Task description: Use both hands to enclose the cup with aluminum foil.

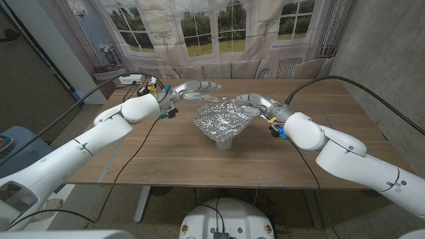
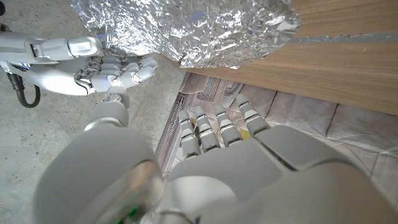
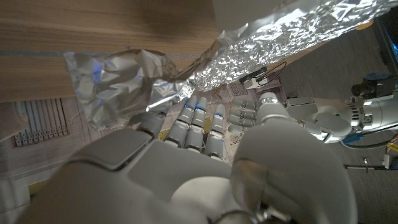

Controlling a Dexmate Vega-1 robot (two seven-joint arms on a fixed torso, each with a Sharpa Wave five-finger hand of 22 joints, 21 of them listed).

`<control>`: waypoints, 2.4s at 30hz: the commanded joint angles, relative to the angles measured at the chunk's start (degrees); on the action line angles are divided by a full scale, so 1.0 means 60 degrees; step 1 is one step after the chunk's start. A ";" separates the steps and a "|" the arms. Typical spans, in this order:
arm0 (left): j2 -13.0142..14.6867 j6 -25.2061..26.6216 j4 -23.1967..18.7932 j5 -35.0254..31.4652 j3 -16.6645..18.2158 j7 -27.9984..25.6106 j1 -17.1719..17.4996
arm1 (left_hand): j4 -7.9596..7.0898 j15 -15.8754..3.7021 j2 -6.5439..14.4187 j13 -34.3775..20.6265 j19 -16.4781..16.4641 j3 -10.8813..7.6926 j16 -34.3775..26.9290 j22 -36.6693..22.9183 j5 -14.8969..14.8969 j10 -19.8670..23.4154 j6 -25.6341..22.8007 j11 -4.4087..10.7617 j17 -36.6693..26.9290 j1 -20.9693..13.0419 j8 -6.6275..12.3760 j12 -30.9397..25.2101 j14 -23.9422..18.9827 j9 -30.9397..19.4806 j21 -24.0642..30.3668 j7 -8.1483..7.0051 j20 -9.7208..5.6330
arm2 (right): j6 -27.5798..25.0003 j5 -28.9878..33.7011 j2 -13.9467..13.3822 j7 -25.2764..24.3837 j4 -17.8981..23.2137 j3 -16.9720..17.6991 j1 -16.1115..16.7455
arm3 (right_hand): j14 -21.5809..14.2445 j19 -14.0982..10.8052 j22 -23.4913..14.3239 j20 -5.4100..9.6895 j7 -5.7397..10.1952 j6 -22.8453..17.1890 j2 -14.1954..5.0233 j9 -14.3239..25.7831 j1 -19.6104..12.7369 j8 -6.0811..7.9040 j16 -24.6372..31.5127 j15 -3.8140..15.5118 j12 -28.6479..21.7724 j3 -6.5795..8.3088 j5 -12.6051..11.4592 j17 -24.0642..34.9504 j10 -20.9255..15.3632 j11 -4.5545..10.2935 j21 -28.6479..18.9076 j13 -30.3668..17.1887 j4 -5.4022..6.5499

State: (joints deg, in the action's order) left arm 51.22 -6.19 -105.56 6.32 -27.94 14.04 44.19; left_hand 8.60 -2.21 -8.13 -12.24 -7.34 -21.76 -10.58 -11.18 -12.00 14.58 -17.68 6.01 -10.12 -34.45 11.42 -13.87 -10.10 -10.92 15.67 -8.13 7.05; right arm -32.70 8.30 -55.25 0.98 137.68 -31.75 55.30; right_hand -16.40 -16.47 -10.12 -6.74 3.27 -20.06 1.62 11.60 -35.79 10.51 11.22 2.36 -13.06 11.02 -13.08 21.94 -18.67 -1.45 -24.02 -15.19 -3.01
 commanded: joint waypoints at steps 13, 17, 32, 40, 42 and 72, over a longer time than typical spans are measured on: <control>0.0512 0.0444 -0.0596 -0.0761 -0.0563 0.0907 -0.0324 | 0.0054 0.0398 -0.0402 -0.0010 0.0727 0.1453 0.0086 -0.0012 -0.1223 -0.1779 0.2228 -0.0469 -0.0053 -0.0155 -0.0275 0.0496 0.1409 -0.0025 -0.0434 0.0380 0.0357 | -0.0409 0.0218 -0.0533 0.1257 0.0254 -0.0847 -0.0900 | 0.1082 0.0392 -0.0023 -0.0245 -0.0027 0.1139 0.0918 -0.0006 0.0415 -0.0016 -0.0118 -0.0424 0.0389 -0.0868 -0.0689 -0.0390 0.1208 -0.0012 0.0532 0.0069 0.0035; 0.0726 0.1030 -0.1099 -0.1335 -0.0658 0.0838 -0.0185 | 0.0091 0.0675 -0.0339 -0.0022 0.0820 0.1829 0.0092 -0.0008 -0.1596 -0.2507 0.3293 -0.0524 -0.0052 -0.0556 -0.0287 0.0519 0.1924 -0.0029 -0.0500 0.0466 0.0432 | -0.0596 0.0577 -0.0592 0.1065 0.0400 -0.0931 -0.0776 | 0.1158 0.0426 -0.0024 -0.0265 -0.0011 0.1255 0.0952 -0.0008 0.0374 -0.0020 -0.0101 -0.0449 0.0404 -0.0917 -0.0770 -0.0424 0.1349 0.0030 0.0584 0.0075 0.0012; 0.0896 0.3097 -0.1994 -0.2486 -0.1406 0.1527 -0.0038 | -0.0119 0.1206 -0.0157 -0.0078 0.1851 0.2711 0.0073 -0.0042 -0.2192 -0.4638 0.5989 -0.1338 -0.0077 -0.1109 -0.0209 0.0494 0.3349 -0.0043 -0.0748 0.1560 0.0399 | -0.0659 0.1916 -0.0589 0.0362 0.0656 -0.1077 -0.0112 | 0.1311 0.0441 -0.0030 -0.0134 0.0057 0.1418 0.0998 -0.0013 0.0106 0.0016 -0.0062 -0.0316 0.0375 -0.0989 -0.0983 -0.0520 0.1538 0.0165 0.0687 0.0090 -0.0121; 0.0886 0.3539 -0.2093 -0.2800 -0.1554 0.1396 0.0082 | -0.0175 0.1112 -0.0096 -0.0088 0.1815 0.2823 -0.0034 -0.0054 -0.2252 -0.4529 0.5784 -0.1188 -0.0084 -0.1102 -0.0073 0.0371 0.3169 -0.0045 -0.0681 0.1491 0.0394 | -0.1263 0.2550 -0.0391 0.1045 0.0723 -0.1453 -0.0271 | 0.1049 -0.0061 -0.0051 -0.0024 0.0104 0.1781 0.1024 -0.0017 -0.0073 0.0000 0.0129 -0.0229 0.0325 -0.1124 -0.1209 -0.0600 0.1692 0.0214 0.0594 0.0103 -0.0200; 0.0878 0.3505 -0.2095 -0.2738 -0.1503 0.1314 0.0131 | -0.0187 0.1086 -0.0074 -0.0090 0.1811 0.2842 -0.0052 -0.0056 -0.2265 -0.4502 0.5732 -0.1154 -0.0085 -0.1109 -0.0048 0.0346 0.3125 -0.0045 -0.0670 0.1458 0.0396 | -0.1395 0.2762 -0.0321 0.1276 0.0705 -0.1631 -0.0395 | 0.0877 -0.0428 -0.0071 0.0070 0.0095 0.1867 0.1009 -0.0021 -0.0114 0.0028 0.0220 -0.0177 0.0303 -0.1206 -0.1325 -0.0622 0.1745 0.0243 0.0494 0.0110 -0.0207; 0.0303 0.2529 -0.1459 -0.2258 -0.1216 -0.0123 0.0698 | -0.0387 0.0449 0.0578 -0.0104 0.0782 0.3018 -0.0213 -0.0042 -0.2483 -0.3869 0.5420 -0.0506 -0.0072 -0.1393 0.0035 0.0016 0.2336 -0.0034 -0.0251 0.1343 -0.0235 | 0.2876 -0.1086 0.0211 0.0456 -0.1946 0.0140 0.0787 | 0.1503 0.0014 -0.0052 0.0346 0.0007 0.2373 0.0743 -0.0032 -0.0388 0.0108 0.0125 0.0021 0.0255 -0.1828 -0.2091 -0.0957 0.2230 0.0327 0.1099 0.0239 -0.0179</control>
State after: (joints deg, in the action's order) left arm 54.70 10.48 -116.27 -8.34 -34.97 14.45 48.29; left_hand 6.32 0.93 -5.35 -12.65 -1.49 -3.83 -11.36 -11.33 -26.31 -8.85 9.94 2.68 -10.43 -42.27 11.47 -13.40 4.69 -10.92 13.62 -0.11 5.98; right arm -27.59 13.53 -54.87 7.59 132.43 -36.46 56.15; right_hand -6.45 -15.91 -10.39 -5.06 3.87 -5.63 6.41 11.34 -38.52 10.82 11.58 2.11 -11.15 0.39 -25.29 16.22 -5.11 0.93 -17.73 -13.67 -4.04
